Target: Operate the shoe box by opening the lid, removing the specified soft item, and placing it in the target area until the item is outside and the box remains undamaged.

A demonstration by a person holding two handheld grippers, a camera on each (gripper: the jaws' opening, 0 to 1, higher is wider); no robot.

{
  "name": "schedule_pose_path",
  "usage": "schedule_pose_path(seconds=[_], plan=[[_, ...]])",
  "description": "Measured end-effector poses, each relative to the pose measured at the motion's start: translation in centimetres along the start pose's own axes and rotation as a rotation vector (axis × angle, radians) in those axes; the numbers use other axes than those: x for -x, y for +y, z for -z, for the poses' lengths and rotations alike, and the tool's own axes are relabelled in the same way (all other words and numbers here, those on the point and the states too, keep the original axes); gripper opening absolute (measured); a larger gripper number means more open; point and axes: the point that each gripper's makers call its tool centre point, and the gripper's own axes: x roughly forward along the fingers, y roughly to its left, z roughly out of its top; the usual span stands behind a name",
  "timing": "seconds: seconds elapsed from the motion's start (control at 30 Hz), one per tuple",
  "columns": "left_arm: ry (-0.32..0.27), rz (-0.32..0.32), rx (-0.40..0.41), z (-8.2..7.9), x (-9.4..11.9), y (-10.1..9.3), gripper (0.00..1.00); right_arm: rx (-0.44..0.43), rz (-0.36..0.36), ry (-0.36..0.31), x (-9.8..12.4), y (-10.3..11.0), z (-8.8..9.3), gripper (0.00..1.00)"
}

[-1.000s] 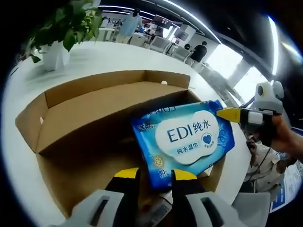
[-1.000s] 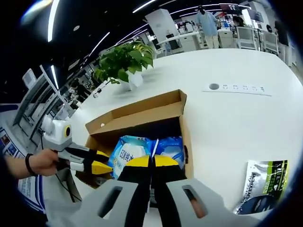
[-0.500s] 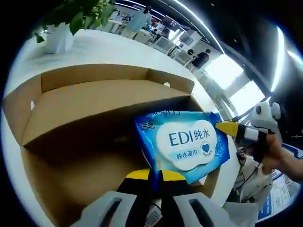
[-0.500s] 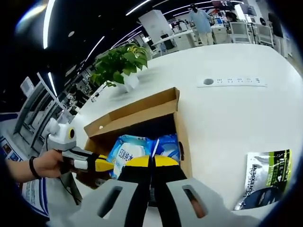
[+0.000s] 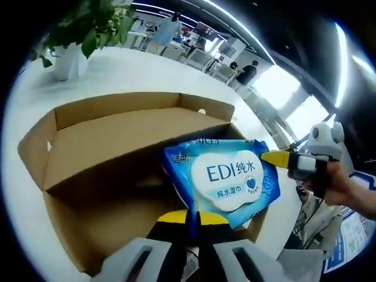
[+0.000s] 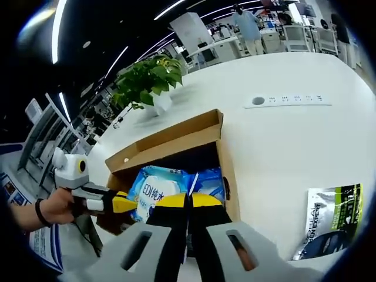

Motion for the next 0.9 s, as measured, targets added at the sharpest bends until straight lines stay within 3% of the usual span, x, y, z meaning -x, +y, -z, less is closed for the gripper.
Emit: schedule_pose_path(seconds=[0.4, 0.9], plan=[[-0.053, -0.013, -0.020, -1.6, 2.0, -0.8, 0.03, 0.008, -0.014, -0.026, 0.7, 1.0, -1.2, 0.00], [-0.141, -0.017, -0.052, -5.5, 4.6, -2.7, 0.03, 0.026, -0.031, -0.085, 2.5, 2.4, -4.6, 0.00]])
